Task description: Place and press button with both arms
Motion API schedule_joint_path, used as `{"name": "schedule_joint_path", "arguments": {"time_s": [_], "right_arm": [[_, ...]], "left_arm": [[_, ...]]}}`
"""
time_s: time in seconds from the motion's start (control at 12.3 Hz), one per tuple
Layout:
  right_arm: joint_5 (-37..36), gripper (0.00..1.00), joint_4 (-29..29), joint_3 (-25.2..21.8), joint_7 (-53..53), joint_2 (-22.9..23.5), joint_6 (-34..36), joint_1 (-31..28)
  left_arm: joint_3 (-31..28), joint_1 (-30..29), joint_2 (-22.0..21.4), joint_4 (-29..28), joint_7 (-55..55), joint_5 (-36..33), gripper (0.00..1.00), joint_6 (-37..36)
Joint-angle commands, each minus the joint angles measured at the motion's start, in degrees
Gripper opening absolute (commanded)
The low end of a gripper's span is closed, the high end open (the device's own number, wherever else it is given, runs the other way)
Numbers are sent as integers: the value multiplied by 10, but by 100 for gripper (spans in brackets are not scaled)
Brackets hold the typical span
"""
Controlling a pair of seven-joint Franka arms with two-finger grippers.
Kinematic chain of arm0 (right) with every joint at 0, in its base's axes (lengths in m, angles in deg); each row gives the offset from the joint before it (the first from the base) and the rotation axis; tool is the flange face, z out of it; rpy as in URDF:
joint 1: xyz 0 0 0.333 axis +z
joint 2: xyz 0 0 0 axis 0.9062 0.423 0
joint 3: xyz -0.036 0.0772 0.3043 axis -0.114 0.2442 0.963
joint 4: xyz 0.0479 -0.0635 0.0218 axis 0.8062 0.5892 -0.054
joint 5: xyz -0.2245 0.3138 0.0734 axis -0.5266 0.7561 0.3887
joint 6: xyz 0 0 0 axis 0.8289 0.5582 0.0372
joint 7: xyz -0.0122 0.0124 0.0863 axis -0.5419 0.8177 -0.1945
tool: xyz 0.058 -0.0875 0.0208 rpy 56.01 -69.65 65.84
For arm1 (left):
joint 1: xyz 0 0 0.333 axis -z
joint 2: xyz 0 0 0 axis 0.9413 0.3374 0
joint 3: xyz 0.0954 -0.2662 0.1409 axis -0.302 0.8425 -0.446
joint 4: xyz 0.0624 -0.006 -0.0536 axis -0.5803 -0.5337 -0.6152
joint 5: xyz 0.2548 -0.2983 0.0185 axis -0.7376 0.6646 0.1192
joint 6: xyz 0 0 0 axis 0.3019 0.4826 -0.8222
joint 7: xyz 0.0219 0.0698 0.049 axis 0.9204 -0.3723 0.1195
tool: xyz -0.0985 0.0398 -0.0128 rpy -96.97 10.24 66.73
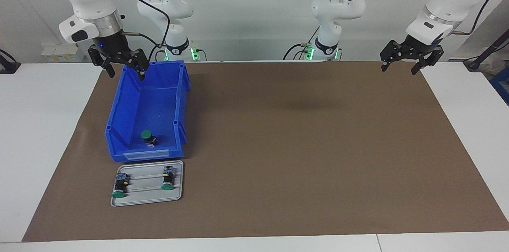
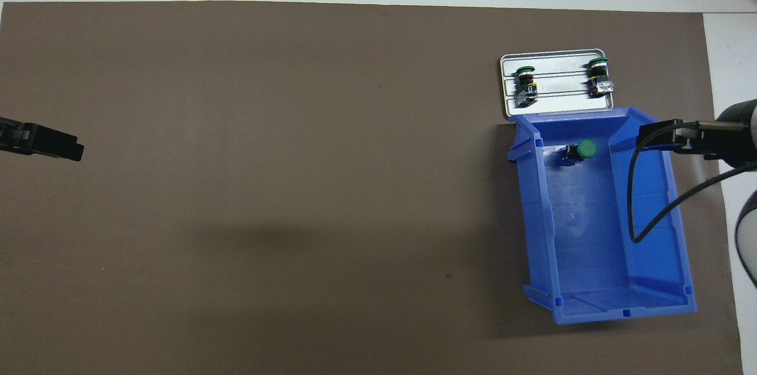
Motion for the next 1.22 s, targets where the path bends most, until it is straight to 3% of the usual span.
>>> {"name": "schedule_joint_path", "arguments": {"time_s": [0.0, 0.33, 0.49, 1.14], "right_arm": [[24, 100, -50, -1, 25, 20, 39, -15], [24, 100, -266, -2, 57, 143, 155, -45], [22, 100, -310, -3, 63, 180, 189, -49], [32, 100, -270, 3, 63, 168, 185, -42]], "left_arm": [[6, -8, -18, -20, 0, -10, 100, 5], [6, -8, -18, -20, 0, -10, 100, 5], [6, -8, -18, -20, 0, -10, 100, 5], [6, -8, -18, -20, 0, -10, 100, 5]]}}
